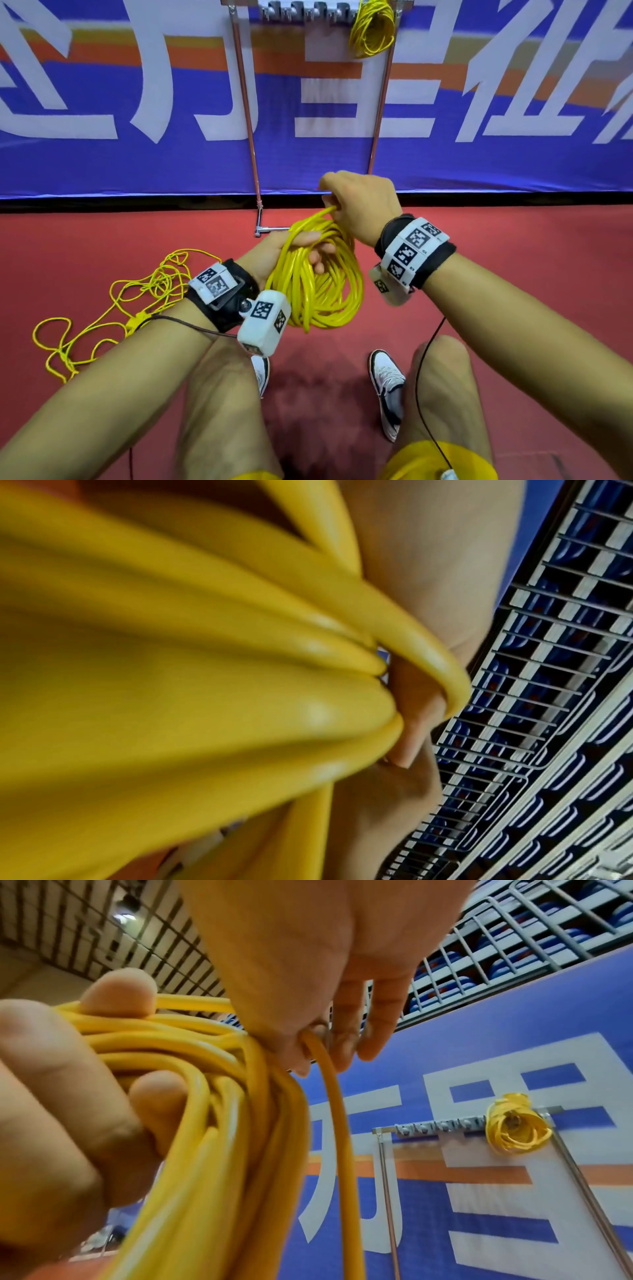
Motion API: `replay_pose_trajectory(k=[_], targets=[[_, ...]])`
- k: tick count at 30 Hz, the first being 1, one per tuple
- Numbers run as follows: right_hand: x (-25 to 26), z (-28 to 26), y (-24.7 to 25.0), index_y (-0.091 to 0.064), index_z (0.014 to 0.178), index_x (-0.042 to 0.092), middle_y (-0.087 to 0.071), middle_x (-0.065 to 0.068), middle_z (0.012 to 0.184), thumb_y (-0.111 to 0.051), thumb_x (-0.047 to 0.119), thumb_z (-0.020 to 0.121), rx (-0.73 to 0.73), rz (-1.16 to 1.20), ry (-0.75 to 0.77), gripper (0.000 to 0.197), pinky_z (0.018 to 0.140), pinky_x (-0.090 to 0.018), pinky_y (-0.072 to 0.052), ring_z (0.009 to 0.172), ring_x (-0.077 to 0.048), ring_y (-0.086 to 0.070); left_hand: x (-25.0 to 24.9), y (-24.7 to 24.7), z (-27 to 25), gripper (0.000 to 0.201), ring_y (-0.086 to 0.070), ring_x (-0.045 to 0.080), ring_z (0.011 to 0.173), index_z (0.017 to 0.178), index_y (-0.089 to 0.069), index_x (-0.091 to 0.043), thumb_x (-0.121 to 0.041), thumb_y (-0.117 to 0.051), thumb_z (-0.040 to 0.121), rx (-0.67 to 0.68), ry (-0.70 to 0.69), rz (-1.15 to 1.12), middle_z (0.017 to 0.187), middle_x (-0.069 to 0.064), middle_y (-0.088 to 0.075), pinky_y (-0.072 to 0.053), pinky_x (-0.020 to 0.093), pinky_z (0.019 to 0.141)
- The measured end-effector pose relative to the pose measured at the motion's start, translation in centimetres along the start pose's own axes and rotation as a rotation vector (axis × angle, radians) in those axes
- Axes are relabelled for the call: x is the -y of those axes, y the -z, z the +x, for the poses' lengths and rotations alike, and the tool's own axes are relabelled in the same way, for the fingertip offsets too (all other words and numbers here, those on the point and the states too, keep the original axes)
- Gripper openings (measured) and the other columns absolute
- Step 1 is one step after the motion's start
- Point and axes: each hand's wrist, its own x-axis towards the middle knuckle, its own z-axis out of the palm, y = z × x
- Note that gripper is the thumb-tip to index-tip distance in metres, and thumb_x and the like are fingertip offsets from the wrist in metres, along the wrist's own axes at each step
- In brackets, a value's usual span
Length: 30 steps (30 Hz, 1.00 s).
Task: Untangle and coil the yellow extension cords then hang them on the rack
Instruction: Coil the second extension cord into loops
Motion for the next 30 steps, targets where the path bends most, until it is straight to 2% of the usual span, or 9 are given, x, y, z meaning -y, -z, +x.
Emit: replay_pose_trajectory(k=[4, 8, 12, 14, 17, 20, 24, 26, 30], targets=[[-1.3, 0.9, -0.6, -0.064, 0.097, 0.021, -0.067, -0.001, 0.09, -0.062, 0.037, 0.092, 0.122, 0.204, -0.106, 0.017, 0.074, -0.037, -0.048, 0.09, -0.031, -0.06, -0.4, -0.5, -0.2, 0.065, -0.061, 0.02, 0.064, 0.097, -0.068, 0.004, -0.038, -0.094, 0.054, 0.011, -0.001, -0.101, 0.06, 0.003, -0.058, -0.053, 0.03, 0.063], [-2.0, 1.4, -0.7, -0.061, 0.075, 0.02, -0.055, 0.006, 0.064, -0.071, 0.038, 0.088, 0.277, 0.422, -0.094, 0.025, 0.062, -0.027, -0.039, 0.065, -0.018, -0.052, 0.0, -1.0, -0.6, 0.063, -0.061, 0.024, 0.064, 0.108, -0.058, 0.009, -0.041, -0.074, 0.074, 0.05, -0.012, -0.193, 0.064, 0.007, -0.062, -0.053, 0.031, 0.061], [-2.1, 1.6, -1.4, -0.059, 0.072, 0.019, -0.053, 0.007, 0.061, -0.072, 0.034, 0.087, 0.241, 0.45, -0.112, 0.024, 0.056, -0.024, -0.035, 0.058, -0.008, -0.047, -0.3, -1.5, -1.0, 0.091, -0.057, 0.029, 0.061, 0.109, -0.056, 0.01, -0.075, -0.039, 0.083, -0.024, -0.011, -0.246, 0.061, 0.012, -0.06, -0.051, 0.032, 0.058], [-2.4, 1.7, -1.9, -0.058, 0.071, 0.019, -0.053, 0.007, 0.059, -0.071, 0.028, 0.088, 0.208, 0.468, -0.153, 0.023, 0.053, -0.021, -0.035, 0.056, -0.007, -0.047, -0.6, -1.5, -1.1, 0.105, -0.058, 0.028, 0.062, 0.107, -0.058, 0.01, -0.087, -0.052, 0.068, -0.004, -0.021, -0.206, 0.06, 0.01, -0.058, -0.051, 0.033, 0.061], [-2.9, 1.6, -2.2, -0.06, 0.071, 0.018, -0.051, 0.008, 0.055, -0.072, 0.022, 0.084, 0.184, 0.473, -0.166, 0.019, 0.048, -0.009, -0.032, 0.052, -0.003, -0.045, -0.9, -1.7, -1.4, 0.076, -0.06, 0.019, 0.06, 0.098, -0.069, 0.005, -0.047, -0.094, 0.049, 0.016, -0.068, -0.108, 0.059, 0.004, -0.055, -0.053, 0.029, 0.06], [-3.1, 1.4, -2.5, -0.061, 0.071, 0.019, -0.049, 0.008, 0.053, -0.073, 0.017, 0.08, 0.167, 0.522, -0.149, 0.015, 0.048, -0.012, -0.034, 0.05, -0.005, -0.043, -1.3, -2.1, -1.7, 0.063, -0.057, 0.015, 0.058, 0.096, -0.069, 0.006, -0.018, -0.092, 0.043, 0.002, -0.114, -0.005, 0.057, 0.003, -0.051, -0.05, 0.025, 0.058], [-4.5, 0.4, -5.1, -0.055, 0.066, 0.022, -0.054, 0.004, 0.058, -0.07, 0.02, 0.081, 0.182, 0.496, -0.194, 0.021, 0.057, -0.028, -0.04, 0.06, -0.014, -0.049, -2.0, -1.7, -2.3, 0.081, -0.053, 0.014, 0.059, 0.111, -0.052, 0.008, -0.022, -0.09, 0.046, 0.028, -0.196, -0.082, 0.059, 0.0, -0.052, -0.044, 0.029, 0.064], [-5.5, -0.6, -6.7, -0.062, 0.069, 0.016, -0.06, 0.001, 0.061, -0.068, 0.028, 0.085, 0.252, 0.483, -0.265, 0.021, 0.058, -0.027, -0.042, 0.06, -0.012, -0.057, -3.1, -1.6, -2.9, 0.082, -0.053, 0.013, 0.06, 0.115, -0.047, 0.006, -0.024, -0.088, 0.05, 0.047, -0.261, -0.108, 0.06, -0.003, -0.054, -0.044, 0.028, 0.067], [-6.1, -3.2, -10.0, -0.058, 0.065, 0.02, -0.065, 0.002, 0.066, -0.067, 0.021, 0.088, 0.405, 0.541, -0.427, 0.024, 0.064, -0.026, -0.045, 0.061, -0.012, -0.059, -6.5, -1.5, -3.5, 0.055, -0.055, 0.01, 0.06, 0.095, -0.07, -0.002, -0.024, -0.092, 0.05, -0.012, -0.377, -0.167, 0.056, -0.005, -0.049, -0.044, 0.028, 0.07]])
